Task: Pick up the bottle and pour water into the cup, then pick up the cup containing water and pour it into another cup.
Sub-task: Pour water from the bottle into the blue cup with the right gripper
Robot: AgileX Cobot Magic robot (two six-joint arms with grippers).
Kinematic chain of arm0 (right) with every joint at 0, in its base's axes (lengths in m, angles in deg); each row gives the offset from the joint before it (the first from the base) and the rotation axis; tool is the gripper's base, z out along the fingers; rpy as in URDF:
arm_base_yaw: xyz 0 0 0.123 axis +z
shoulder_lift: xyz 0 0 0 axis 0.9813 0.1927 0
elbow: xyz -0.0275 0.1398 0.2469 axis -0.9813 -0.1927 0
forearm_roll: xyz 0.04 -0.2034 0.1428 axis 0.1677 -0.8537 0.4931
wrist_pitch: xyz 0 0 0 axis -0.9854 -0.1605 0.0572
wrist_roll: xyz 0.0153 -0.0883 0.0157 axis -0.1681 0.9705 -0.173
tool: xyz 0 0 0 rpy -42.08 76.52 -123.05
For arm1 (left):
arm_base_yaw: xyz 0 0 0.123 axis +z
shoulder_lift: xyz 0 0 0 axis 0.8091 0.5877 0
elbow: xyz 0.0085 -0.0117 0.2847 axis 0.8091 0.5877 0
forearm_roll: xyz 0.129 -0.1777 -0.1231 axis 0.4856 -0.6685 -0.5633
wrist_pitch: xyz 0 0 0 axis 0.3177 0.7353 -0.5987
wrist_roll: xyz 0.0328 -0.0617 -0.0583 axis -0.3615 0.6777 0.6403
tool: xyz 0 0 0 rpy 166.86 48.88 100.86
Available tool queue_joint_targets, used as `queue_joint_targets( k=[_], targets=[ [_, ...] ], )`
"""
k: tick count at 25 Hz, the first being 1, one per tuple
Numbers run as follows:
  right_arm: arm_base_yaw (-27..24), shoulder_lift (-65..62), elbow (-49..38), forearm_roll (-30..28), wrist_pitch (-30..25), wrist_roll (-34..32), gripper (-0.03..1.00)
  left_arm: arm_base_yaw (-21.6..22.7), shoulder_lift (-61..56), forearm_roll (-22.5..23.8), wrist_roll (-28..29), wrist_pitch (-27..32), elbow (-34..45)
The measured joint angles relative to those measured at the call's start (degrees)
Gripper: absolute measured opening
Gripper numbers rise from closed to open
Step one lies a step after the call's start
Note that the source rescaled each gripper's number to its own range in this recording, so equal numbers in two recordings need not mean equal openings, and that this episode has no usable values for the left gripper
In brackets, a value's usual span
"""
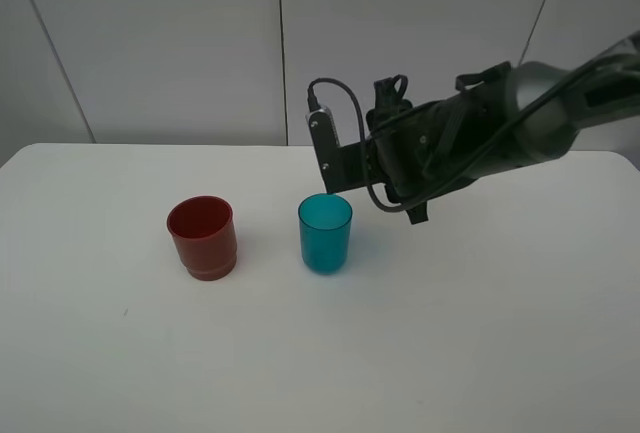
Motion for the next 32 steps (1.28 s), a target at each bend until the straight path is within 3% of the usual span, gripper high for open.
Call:
queue_joint_targets(
  k=[32],
  targets=[
    [1.71,0.0,0.0,-5.92,-5.2,-0.02,0.0,0.0,0.0,0.0,0.0,0.0,0.0]
  ],
)
